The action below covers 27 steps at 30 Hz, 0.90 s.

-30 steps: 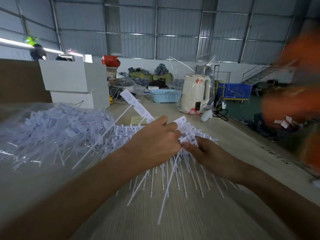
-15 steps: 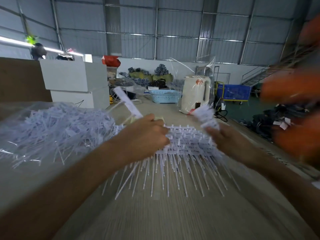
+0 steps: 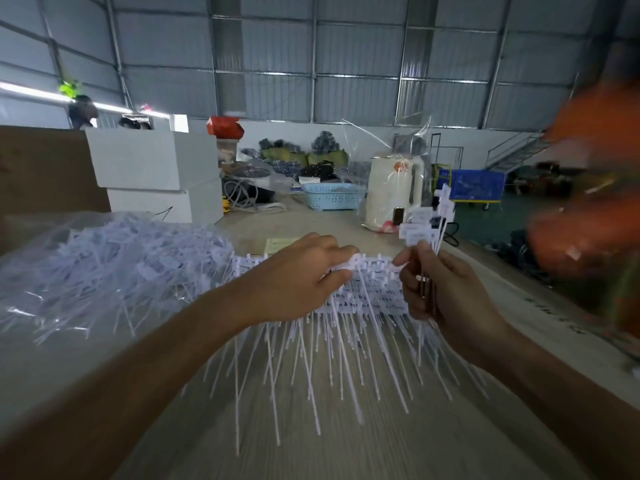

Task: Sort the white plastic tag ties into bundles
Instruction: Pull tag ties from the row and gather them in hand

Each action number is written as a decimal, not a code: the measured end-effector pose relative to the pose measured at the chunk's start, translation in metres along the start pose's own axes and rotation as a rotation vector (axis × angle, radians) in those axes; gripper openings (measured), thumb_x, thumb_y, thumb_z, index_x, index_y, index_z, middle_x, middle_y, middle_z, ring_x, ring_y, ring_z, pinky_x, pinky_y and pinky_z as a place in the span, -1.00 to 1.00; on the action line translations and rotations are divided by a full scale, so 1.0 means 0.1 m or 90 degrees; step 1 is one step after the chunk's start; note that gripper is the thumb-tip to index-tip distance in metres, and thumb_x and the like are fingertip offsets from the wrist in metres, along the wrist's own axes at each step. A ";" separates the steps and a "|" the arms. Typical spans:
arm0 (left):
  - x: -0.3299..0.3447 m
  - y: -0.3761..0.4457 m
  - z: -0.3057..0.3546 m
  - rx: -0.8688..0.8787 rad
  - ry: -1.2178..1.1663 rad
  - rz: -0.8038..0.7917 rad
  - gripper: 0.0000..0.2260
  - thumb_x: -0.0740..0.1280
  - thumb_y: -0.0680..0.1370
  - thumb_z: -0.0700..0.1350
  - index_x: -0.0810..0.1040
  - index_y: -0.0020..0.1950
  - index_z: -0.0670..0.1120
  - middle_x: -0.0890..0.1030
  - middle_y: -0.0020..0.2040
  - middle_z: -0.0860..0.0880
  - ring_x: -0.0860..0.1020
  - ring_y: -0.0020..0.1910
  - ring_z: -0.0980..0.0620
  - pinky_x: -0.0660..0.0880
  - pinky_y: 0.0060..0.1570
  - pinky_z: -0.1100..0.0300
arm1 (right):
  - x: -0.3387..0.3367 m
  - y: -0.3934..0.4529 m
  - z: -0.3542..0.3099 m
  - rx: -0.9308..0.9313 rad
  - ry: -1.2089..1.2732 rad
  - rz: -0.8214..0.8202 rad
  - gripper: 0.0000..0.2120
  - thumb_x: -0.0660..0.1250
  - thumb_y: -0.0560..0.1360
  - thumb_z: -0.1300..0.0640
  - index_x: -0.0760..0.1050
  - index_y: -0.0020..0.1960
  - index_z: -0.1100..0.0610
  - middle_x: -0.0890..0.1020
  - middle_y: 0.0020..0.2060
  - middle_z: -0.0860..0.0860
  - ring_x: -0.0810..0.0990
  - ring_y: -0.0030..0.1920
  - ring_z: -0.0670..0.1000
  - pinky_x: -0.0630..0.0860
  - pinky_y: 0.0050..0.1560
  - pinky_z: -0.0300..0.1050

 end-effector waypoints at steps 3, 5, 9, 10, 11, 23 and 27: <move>-0.02 -0.09 -0.02 -0.007 0.009 0.020 -0.59 0.17 0.69 0.00 0.37 0.52 -0.08 0.54 0.19 -0.06 0.39 0.17 0.04 0.27 0.07 0.22 | 0.09 -0.07 -0.07 -0.052 -0.010 0.000 -0.71 0.23 0.62 -0.05 0.51 -0.05 0.17 0.25 -0.35 0.11 0.17 -0.45 0.01 0.19 -0.48 -0.19; -0.08 -0.20 -0.02 -0.007 -0.003 0.074 -0.59 0.21 0.68 0.00 0.40 0.50 -0.09 0.55 0.18 0.00 0.41 0.20 0.06 0.24 0.09 0.29 | 0.13 -0.10 -0.04 -0.046 -0.031 0.007 -0.79 0.29 0.61 0.06 0.53 -0.07 0.21 0.16 -0.40 0.09 0.07 -0.43 0.03 0.13 -0.47 -0.20; -0.24 -0.50 -0.07 -0.047 -0.113 0.221 -0.71 0.39 0.58 0.00 0.58 0.30 0.01 0.61 0.05 0.16 0.51 0.03 0.26 0.36 0.00 0.46 | 0.17 -0.12 0.00 -0.009 -0.005 0.002 -0.77 0.24 0.64 0.15 0.59 -0.08 0.24 0.15 -0.49 0.00 0.09 -0.50 -0.03 0.11 -0.49 -0.23; -0.25 -0.55 -0.08 -0.055 -0.134 0.242 -0.77 0.43 0.56 -0.04 0.61 0.22 0.02 0.62 -0.01 0.19 0.54 -0.01 0.26 0.38 -0.06 0.49 | 0.18 -0.13 0.02 0.013 -0.003 -0.001 -0.76 0.22 0.65 0.15 0.59 -0.08 0.24 0.15 -0.48 0.01 0.11 -0.51 -0.03 0.14 -0.50 -0.23; -0.25 -0.60 -0.09 -0.062 -0.142 0.253 -0.82 0.45 0.55 -0.07 0.62 0.15 0.02 0.63 -0.05 0.19 0.56 -0.04 0.26 0.41 -0.09 0.47 | 0.20 -0.13 0.06 0.044 -0.017 -0.006 -0.75 0.22 0.65 0.15 0.58 -0.08 0.24 0.18 -0.47 0.01 0.16 -0.51 -0.03 0.17 -0.49 -0.22; -0.18 -0.69 0.00 -0.080 -0.129 0.248 -0.75 0.37 0.53 0.05 0.62 0.17 0.00 0.62 0.01 0.16 0.56 -0.03 0.17 0.55 -0.02 0.13 | 0.31 -0.16 -0.15 0.011 -0.097 -0.010 -0.63 0.21 0.65 -0.05 0.61 -0.14 0.17 0.30 -0.44 -0.01 0.36 -0.49 0.00 0.36 -0.46 -0.18; -0.13 -0.69 0.02 -0.074 -0.109 0.229 -0.73 0.37 0.52 0.04 0.63 0.16 -0.02 0.56 -0.04 0.20 0.54 -0.07 0.18 0.48 -0.08 0.21 | 0.35 -0.18 -0.05 0.085 -0.084 -0.039 -0.77 0.26 0.64 0.09 0.59 -0.07 0.20 0.46 -0.36 0.06 0.44 -0.45 0.00 0.41 -0.44 -0.16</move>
Point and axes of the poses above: each hand's wrist, its own y-axis towards the middle knuckle, its own x-axis out of the palm, z = x × y, the point moved 9 cm from there along y, towards the middle knuckle
